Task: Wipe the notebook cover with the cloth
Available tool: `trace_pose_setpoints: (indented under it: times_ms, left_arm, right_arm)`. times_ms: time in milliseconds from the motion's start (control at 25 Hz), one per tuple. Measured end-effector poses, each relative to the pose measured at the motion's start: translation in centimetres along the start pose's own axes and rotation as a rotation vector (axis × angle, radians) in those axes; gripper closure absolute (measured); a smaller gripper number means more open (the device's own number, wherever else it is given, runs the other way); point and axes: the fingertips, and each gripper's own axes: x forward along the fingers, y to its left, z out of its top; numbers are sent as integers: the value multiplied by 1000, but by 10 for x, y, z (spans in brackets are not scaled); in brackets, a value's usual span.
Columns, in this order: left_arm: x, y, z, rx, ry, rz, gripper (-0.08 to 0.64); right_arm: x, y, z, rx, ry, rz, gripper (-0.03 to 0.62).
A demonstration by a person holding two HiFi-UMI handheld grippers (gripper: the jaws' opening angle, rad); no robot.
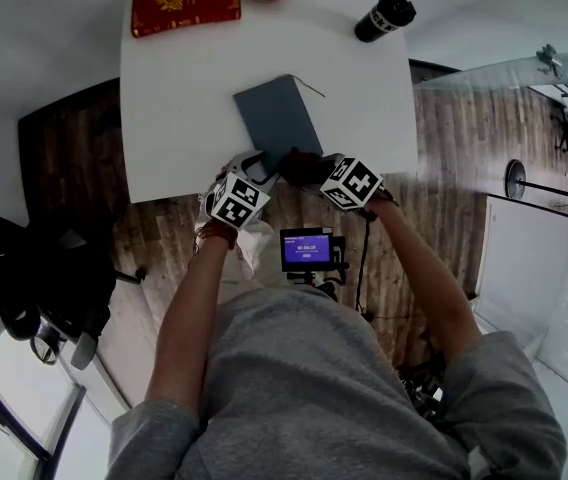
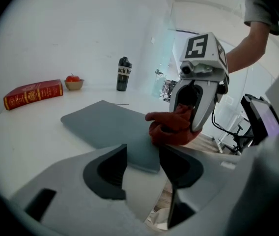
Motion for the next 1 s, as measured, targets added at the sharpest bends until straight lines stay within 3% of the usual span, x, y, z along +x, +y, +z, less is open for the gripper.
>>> trace_pose_setpoints:
  times_ms: [120, 320, 480, 720, 880, 1000]
  left_arm:
    - [0, 1, 1, 3, 1, -2, 356]
    - [-1, 0, 0, -13, 0, 3, 353]
    - [-1, 0, 0, -26, 3, 7, 356]
    - [0, 2, 1, -7, 3, 15, 356]
    - [1, -1, -1, 5, 6, 16, 356]
    - [-1, 2, -2, 11, 3, 31, 357]
  right_arm:
    - [-24, -13, 27, -56, -42, -13, 413]
    - [-48, -68, 106, -63, -166, -146, 411]
    - [-40, -116, 142, -78, -151, -254, 411]
    - [-20, -164, 159, -15, -109, -347, 410]
    - [4, -161, 141, 3, -13, -319, 410]
    - [6, -159, 140, 6, -17, -317, 411]
